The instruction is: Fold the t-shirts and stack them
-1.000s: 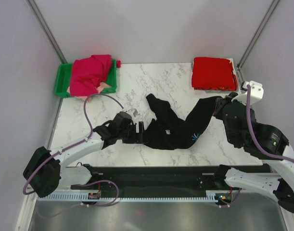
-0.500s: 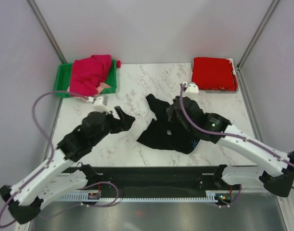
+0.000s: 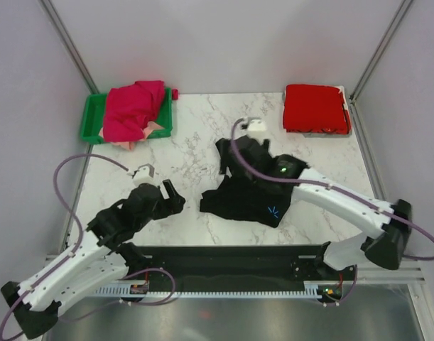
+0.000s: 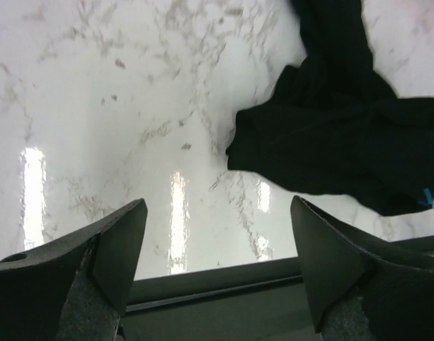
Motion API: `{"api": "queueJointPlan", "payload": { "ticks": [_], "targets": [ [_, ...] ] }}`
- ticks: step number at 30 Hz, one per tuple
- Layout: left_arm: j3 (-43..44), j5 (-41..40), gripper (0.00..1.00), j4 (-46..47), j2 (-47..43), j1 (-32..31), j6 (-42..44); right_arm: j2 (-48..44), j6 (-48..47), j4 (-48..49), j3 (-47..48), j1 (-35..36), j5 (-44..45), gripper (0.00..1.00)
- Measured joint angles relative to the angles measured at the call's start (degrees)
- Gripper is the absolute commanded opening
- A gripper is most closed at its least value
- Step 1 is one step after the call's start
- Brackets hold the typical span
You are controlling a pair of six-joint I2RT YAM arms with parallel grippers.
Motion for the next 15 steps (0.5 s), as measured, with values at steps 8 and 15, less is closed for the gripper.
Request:
{"api": "queueJointPlan", "payload": {
  "ticks": [8,15],
  "targets": [
    [-10.47,9.31,0.76,12.63,14.62,0.00,-4.55,-17.64,-2.82,-0.59,-6.29,-10.99,1.05,0.98],
    [-12.07,14.40,0.72,25.75,26.34,0.00,-7.15,-17.27,-3.28,-0.94,-14.21,-11.61,-1.20,0.98]
  ]
}}
